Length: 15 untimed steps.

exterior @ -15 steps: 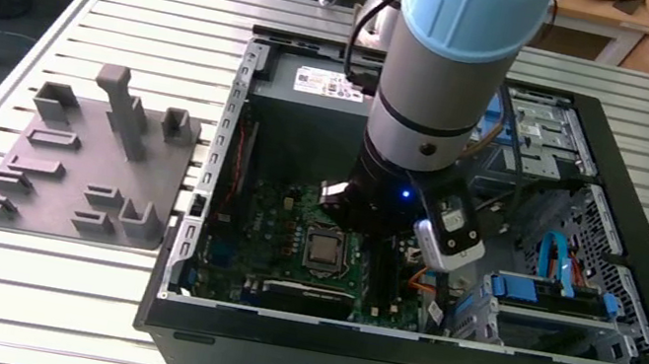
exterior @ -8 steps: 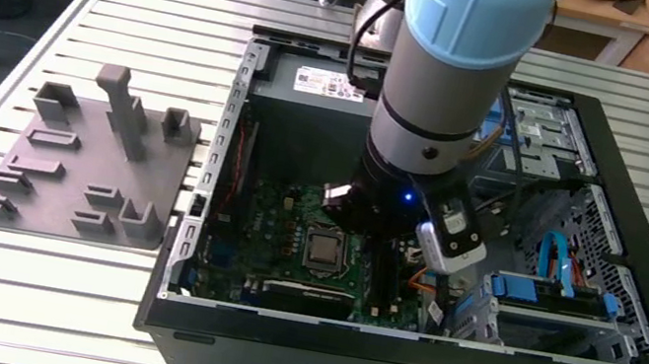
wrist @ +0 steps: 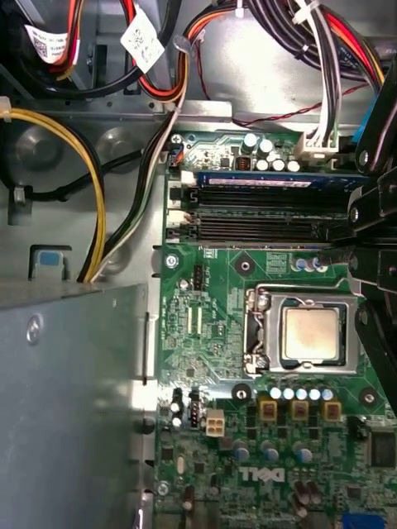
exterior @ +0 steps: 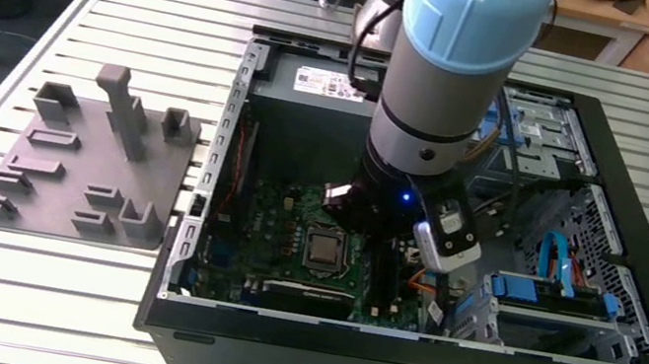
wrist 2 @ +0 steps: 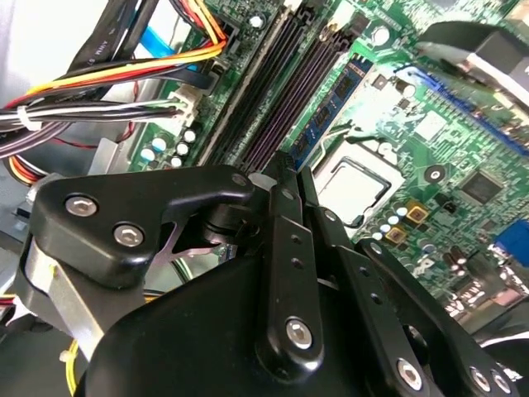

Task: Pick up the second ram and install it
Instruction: 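Insert the second ram into the second slot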

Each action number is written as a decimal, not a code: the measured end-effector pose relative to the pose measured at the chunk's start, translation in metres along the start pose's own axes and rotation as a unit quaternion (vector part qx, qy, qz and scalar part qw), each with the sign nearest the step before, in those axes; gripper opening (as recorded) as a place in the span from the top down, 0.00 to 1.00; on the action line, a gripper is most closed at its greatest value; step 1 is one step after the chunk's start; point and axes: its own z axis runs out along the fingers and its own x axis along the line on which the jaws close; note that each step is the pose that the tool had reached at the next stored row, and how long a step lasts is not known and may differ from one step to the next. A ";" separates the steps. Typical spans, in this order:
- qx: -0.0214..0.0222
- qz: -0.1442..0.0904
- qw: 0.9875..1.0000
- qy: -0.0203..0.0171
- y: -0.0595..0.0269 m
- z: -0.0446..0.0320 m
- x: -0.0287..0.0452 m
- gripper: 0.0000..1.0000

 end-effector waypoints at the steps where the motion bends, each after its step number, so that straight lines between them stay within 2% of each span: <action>1: 0.000 0.002 1.000 0.000 0.0007 0.0006 -0.0007 0.86; 6: 0.000 0.002 1.000 0.000 0.0033 0.0023 -0.0040 0.86; 11: 0.003 0.004 1.000 0.000 0.0034 0.0028 -0.0056 0.86; 15: 0.004 0.004 1.000 0.000 0.0036 0.0030 -0.0106 0.86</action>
